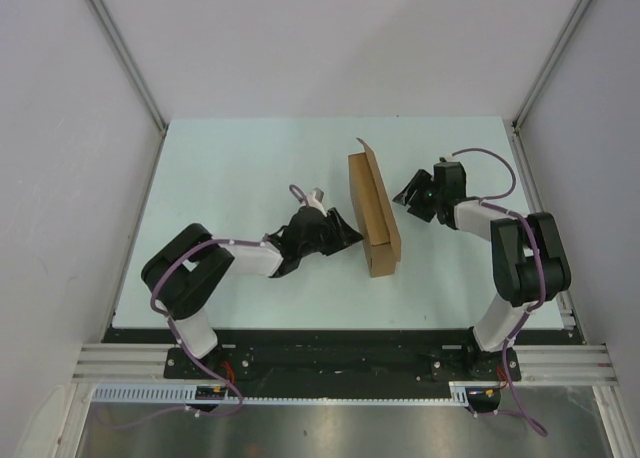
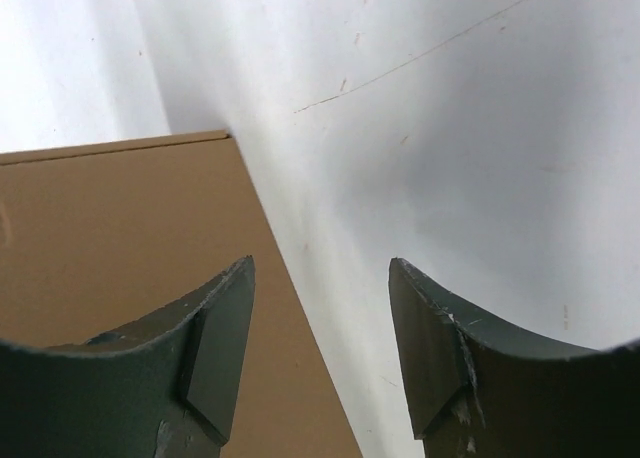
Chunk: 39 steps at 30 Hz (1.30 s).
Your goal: Fold the paper box
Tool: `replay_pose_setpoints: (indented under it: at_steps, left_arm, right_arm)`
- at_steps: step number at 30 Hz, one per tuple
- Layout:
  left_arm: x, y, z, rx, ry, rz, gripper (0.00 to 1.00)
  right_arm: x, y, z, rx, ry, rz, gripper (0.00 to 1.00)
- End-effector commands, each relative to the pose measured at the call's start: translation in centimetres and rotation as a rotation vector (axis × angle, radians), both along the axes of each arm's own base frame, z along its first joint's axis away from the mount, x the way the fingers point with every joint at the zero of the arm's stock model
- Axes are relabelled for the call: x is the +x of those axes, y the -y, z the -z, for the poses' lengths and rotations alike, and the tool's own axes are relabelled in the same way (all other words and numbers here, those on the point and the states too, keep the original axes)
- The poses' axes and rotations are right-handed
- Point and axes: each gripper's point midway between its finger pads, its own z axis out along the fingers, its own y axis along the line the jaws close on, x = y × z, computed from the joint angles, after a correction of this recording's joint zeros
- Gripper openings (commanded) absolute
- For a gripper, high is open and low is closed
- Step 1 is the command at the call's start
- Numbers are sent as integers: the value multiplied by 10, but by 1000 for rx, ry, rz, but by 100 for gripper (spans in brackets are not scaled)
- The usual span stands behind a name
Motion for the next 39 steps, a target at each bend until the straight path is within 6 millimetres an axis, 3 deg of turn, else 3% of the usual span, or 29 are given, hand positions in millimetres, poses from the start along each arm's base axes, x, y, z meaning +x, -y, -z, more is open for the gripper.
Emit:
replay_pose_setpoints:
  at_steps: [1,7,8,10,11,14,15,16,19,22,23,25,26,27,28,32,34,35,37,39]
  left_arm:
    - [-4,16,-22,-55,34,7,50]
    - [-10,5,-24,-17,40,-14,51]
    - [-8,-4,-28,-4,60,-46,51]
    - [-1,-26,-26,35,62,-109,52]
    - [-3,-39,-30,37,69,-134,52]
    - [13,-83,-33,71,69,-252,54]
    - [19,-95,-33,85,69,-280,54]
    - [35,-115,-35,88,72,-337,55]
    - [70,-139,-46,54,88,-379,56]
    - [118,-133,-63,16,127,-313,56]
    - [143,-125,-68,10,140,-300,56]
    - [167,-121,-69,-5,140,-260,56]
    - [183,-109,-70,-30,147,-206,56]
    - [191,-106,-68,-33,142,-191,57]
    - [199,-108,-65,-36,132,-187,57]
    - [237,-96,-61,-73,167,-142,61]
    - [247,-93,-39,-61,127,-142,61]
    - [255,-90,-45,-78,140,-140,61]
    - [260,-84,-32,-100,117,-128,61]
    - [265,-79,-35,-136,116,-123,61]
  right_arm:
    - [12,8,-22,-15,48,10,62]
    - [8,43,-39,-66,47,119,64]
    - [6,48,-51,-68,65,142,64]
    - [0,61,-58,-107,56,193,65]
    - [-4,65,-72,-113,79,217,66]
    - [-22,78,-82,-171,60,271,66]
    - [-28,79,-96,-177,87,278,66]
    - [-37,79,-97,-207,72,281,66]
    - [-57,75,-112,-226,91,275,66]
    - [-77,69,-116,-220,86,260,64]
    - [-83,64,-117,-216,84,249,64]
    - [-99,63,-118,-212,74,246,64]
    - [-105,62,-120,-213,77,242,64]
    - [-114,65,-116,-225,63,247,64]
    - [-121,65,-127,-214,93,249,64]
    - [-146,68,-136,-219,104,269,65]
    - [-158,68,-131,-237,84,274,65]
    - [-163,67,-129,-227,72,283,65]
    - [-170,67,-115,-229,40,283,65]
    - [-172,64,-105,-196,14,300,65]
